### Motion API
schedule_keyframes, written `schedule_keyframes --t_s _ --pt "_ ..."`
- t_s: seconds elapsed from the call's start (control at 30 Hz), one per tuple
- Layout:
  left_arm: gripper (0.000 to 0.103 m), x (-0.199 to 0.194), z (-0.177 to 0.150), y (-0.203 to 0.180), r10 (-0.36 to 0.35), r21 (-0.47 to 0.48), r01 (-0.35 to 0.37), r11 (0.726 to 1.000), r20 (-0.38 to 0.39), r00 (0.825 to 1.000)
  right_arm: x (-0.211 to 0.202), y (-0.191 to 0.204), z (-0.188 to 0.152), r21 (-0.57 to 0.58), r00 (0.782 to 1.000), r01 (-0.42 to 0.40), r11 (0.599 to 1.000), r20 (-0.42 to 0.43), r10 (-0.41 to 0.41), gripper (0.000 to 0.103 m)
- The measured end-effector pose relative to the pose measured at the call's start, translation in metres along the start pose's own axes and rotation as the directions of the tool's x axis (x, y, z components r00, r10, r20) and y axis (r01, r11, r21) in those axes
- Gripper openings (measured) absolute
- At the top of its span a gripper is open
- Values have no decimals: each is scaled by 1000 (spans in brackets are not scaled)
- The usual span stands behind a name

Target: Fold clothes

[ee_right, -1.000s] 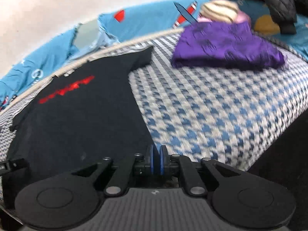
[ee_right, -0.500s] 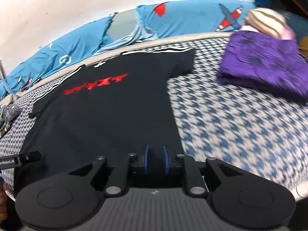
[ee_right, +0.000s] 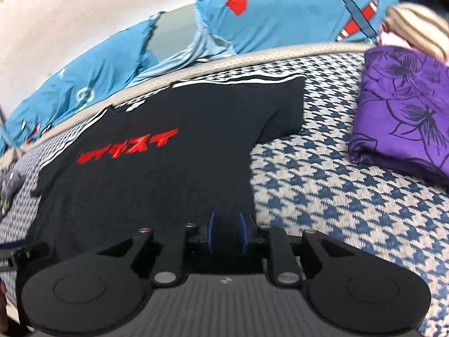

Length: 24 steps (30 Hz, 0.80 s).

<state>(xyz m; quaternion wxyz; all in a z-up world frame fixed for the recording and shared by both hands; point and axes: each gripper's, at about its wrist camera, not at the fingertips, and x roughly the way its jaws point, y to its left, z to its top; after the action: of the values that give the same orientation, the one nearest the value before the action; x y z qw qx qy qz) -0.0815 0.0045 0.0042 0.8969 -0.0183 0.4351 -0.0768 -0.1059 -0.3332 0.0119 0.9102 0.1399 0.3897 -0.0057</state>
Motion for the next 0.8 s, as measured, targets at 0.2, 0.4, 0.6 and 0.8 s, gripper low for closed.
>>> schedule_keyframes --t_s 0.2,0.4,0.6,0.8 --pt "103 16 16 2 -21 16 21 1000 -13 1000 25 -12 23 39 1000 -7 999 3 7 25" --pt "103 28 29 4 -30 24 30 999 -8 1000 49 -27 43 92 1000 -24 995 17 23 27" --pt "103 39 36 10 -43 -3 43 999 -24 999 67 -27 57 73 998 -41 997 42 38 28" --pt "103 43 41 16 -53 -34 52 998 -23 998 80 -24 66 38 997 -40 998 68 38 24"
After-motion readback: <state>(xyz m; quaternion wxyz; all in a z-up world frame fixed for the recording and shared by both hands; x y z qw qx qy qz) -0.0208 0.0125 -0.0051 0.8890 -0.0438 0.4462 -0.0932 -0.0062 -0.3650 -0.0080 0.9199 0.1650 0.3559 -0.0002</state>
